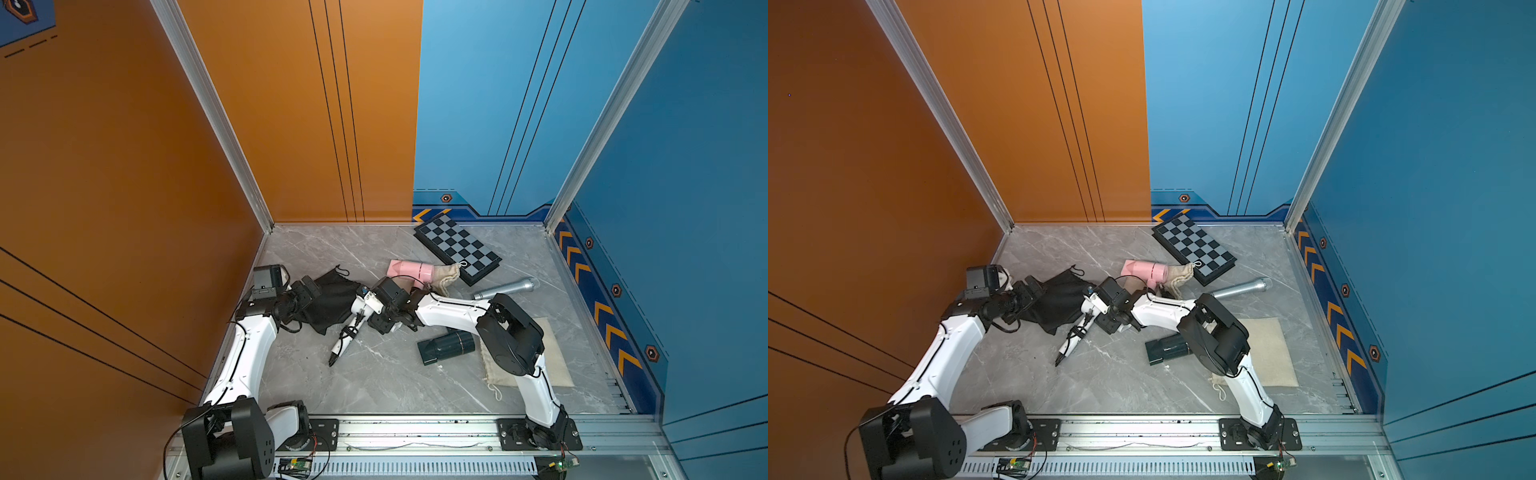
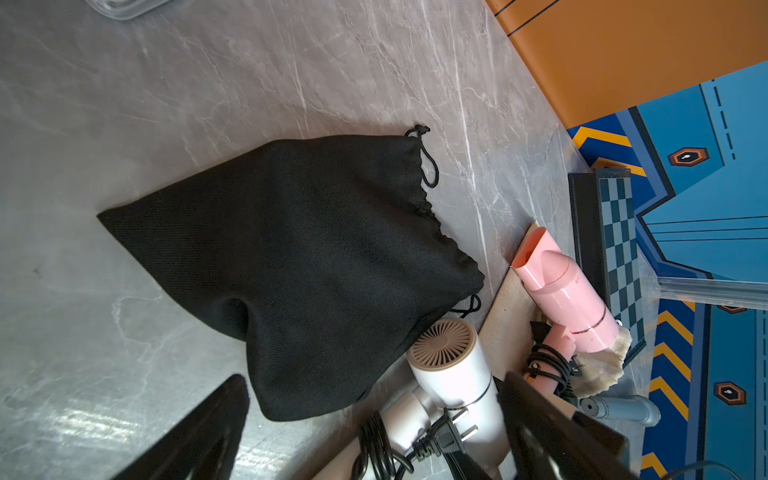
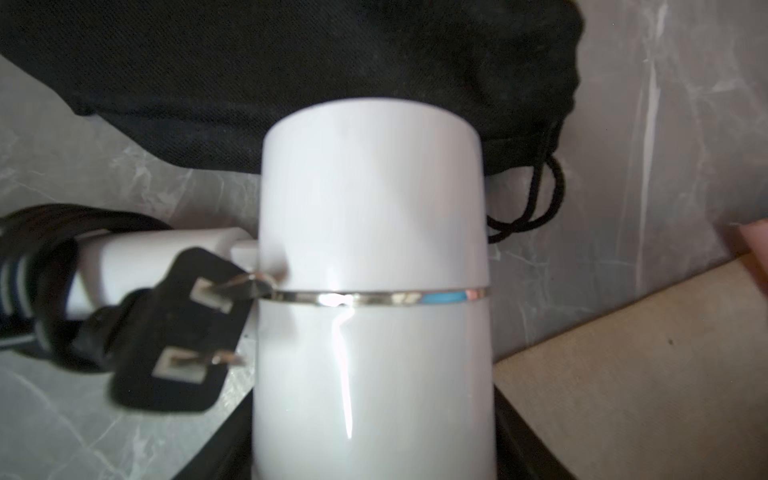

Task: Pack away hair dryers
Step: Pick up the hair dryer from the center of the board.

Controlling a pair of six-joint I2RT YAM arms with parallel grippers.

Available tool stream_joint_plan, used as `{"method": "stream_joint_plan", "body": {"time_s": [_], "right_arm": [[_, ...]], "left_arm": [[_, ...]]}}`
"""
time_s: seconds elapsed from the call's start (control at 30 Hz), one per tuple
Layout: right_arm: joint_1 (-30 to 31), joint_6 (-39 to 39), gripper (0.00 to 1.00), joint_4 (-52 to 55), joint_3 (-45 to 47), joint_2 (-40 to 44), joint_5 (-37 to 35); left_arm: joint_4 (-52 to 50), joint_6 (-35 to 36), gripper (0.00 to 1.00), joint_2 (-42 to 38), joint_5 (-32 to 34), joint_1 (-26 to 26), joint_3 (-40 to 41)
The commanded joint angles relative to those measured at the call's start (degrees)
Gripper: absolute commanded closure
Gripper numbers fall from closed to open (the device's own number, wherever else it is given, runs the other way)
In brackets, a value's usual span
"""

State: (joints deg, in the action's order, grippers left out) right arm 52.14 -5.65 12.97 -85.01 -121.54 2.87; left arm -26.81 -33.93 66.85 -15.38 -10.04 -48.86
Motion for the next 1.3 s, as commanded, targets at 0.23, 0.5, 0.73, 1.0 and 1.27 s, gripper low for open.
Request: {"method": "stream_joint_plan", "body": {"time_s": [0.23,0.5,0.73,1.0,1.27], "right_arm": [[-0.6,2.6,0.5,-5.6,3.8,5.6,-3.1],[-1.5,5.0,0.53,-11.6,9.3,12.8,-4.9],[-2.6,7.4,0.53,-14.1,11.2,17.6,-5.6],[-5.1,4.8,0.53,-13.4,11.8,21.7,-3.0],[-7.7,0.7,0.54,-13.3,12.8,26.2,-0.2]], "left_arm": [[-1.1,0.7,0.05,-0.1,1.0,1.2,-1.0],[-1.0,1.6,0.05,-0.2,0.9,4.4,-1.6],[2.1,7.2,0.08,-4.8,2.8,12.6,-1.6],[2.4,14.0,0.08,-4.1,-7.6,16.0,-4.3],[2.3,18.0,0.06,-3.2,-14.9,18.3,-7.9]]}}
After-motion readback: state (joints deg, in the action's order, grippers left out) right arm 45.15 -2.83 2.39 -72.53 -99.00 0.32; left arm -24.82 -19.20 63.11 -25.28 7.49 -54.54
